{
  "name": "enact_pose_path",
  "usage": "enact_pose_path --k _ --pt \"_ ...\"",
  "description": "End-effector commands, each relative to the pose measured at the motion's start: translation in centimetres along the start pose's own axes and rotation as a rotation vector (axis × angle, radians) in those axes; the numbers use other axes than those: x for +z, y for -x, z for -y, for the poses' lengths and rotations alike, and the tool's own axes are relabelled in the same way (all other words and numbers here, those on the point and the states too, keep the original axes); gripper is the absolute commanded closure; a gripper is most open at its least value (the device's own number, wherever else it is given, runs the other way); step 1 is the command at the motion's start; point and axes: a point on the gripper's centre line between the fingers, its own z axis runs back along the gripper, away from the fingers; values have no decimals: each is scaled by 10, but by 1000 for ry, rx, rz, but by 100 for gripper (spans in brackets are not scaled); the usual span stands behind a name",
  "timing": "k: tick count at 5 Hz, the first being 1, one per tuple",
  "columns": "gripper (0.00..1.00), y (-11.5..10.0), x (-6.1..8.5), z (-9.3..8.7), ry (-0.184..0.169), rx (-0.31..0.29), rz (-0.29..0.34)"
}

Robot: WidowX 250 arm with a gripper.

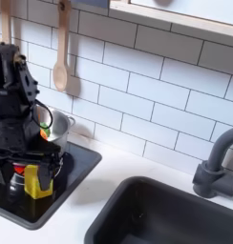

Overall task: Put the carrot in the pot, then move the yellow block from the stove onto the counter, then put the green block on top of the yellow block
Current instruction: 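Move the yellow block from the stove onto the counter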

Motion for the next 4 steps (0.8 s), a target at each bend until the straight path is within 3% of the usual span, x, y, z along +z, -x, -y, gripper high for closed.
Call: enact_pose_path --k 1,4 --pt "0 -2 -15 2 -34 3 -5" --pt "0 -11 -28 7 -36 -10 -21"
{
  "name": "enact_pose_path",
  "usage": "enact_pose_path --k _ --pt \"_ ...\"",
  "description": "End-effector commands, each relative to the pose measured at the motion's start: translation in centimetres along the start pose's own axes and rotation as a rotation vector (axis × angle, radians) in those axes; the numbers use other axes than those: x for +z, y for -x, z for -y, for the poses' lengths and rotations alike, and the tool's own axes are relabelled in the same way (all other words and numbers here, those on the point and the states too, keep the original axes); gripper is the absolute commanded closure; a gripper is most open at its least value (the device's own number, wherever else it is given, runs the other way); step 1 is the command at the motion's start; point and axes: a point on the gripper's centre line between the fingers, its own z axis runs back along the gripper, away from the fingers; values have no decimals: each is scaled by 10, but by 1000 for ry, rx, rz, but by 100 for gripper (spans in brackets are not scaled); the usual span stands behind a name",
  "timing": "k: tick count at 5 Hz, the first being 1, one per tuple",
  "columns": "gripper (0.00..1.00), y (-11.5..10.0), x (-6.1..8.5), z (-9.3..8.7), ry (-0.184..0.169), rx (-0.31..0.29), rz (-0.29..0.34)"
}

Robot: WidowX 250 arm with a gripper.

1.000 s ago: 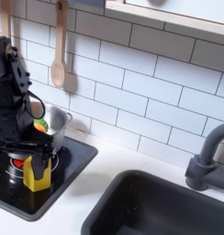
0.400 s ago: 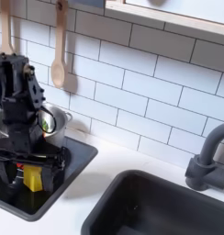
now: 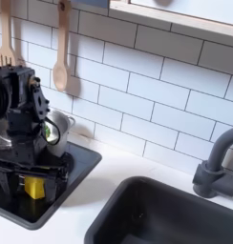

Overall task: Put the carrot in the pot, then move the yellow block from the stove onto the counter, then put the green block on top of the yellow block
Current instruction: 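Move the yellow block from the stove onto the counter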

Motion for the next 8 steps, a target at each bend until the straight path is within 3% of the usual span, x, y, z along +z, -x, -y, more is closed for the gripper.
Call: enact_pose_path --k 1,3,6,7,8 --pt "0 -8 2 7 16 -18 9" --pt "0 -12 8 5 27 -8 14" --pt "0 -14 0 4 32 19 10" --pt "16 -14 -2 5 31 1 13" --pt "100 -16 0 5 25 -9 17"
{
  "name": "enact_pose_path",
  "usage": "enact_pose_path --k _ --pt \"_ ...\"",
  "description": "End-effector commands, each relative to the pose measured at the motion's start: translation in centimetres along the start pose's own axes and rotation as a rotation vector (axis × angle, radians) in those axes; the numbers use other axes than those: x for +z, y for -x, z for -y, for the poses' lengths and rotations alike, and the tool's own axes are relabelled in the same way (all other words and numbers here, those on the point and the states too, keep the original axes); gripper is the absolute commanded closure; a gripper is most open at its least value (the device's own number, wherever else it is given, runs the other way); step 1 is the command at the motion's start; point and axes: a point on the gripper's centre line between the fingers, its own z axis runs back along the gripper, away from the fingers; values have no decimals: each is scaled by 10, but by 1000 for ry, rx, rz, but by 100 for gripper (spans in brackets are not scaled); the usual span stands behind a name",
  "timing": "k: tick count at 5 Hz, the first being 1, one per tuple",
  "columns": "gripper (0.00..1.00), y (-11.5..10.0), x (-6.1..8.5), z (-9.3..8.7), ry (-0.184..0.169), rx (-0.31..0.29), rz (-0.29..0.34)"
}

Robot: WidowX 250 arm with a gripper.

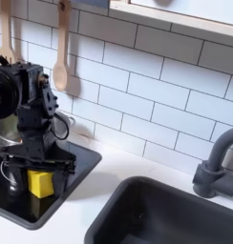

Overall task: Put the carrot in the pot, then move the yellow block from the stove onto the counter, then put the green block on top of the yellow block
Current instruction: 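Move the yellow block from the stove onto the counter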

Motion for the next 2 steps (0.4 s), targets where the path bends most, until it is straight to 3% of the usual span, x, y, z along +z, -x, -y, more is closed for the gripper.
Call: enact_pose_path --k 1,2 --pt "100 0 0 -2 -2 0 6" --pt "100 -1 6 0 8 -3 17"
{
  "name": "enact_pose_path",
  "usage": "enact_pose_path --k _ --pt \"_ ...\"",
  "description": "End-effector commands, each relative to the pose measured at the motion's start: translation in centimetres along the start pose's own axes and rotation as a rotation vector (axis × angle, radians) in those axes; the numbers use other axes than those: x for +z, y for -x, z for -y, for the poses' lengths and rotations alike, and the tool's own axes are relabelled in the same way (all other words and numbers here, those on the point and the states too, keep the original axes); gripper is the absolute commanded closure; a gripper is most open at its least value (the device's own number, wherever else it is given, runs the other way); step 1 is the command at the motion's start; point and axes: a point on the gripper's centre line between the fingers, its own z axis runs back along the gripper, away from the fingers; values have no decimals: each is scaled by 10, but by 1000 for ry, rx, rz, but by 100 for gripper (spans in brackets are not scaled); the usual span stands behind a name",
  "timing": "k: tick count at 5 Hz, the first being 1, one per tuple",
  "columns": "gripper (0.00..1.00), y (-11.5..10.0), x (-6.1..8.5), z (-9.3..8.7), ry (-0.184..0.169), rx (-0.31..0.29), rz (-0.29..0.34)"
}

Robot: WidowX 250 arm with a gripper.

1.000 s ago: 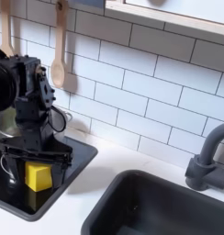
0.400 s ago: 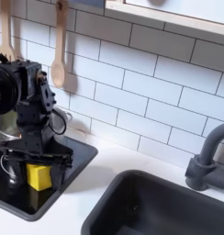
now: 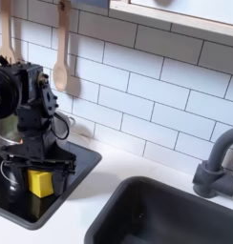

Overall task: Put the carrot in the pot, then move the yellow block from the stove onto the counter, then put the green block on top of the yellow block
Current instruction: 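Move the yellow block from the stove onto the counter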

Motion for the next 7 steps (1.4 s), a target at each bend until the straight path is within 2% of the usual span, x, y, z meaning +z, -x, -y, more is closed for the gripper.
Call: enact_pose_path --k 1,2,3,4,7 --pt "100 0 15 0 40 -2 16" --pt "100 4 18 -5 43 20 13" --pt "100 6 32 -4 54 1 41" --pt "100 7 37 -10 55 18 49" --pt "100 8 37 -12 58 16 49"
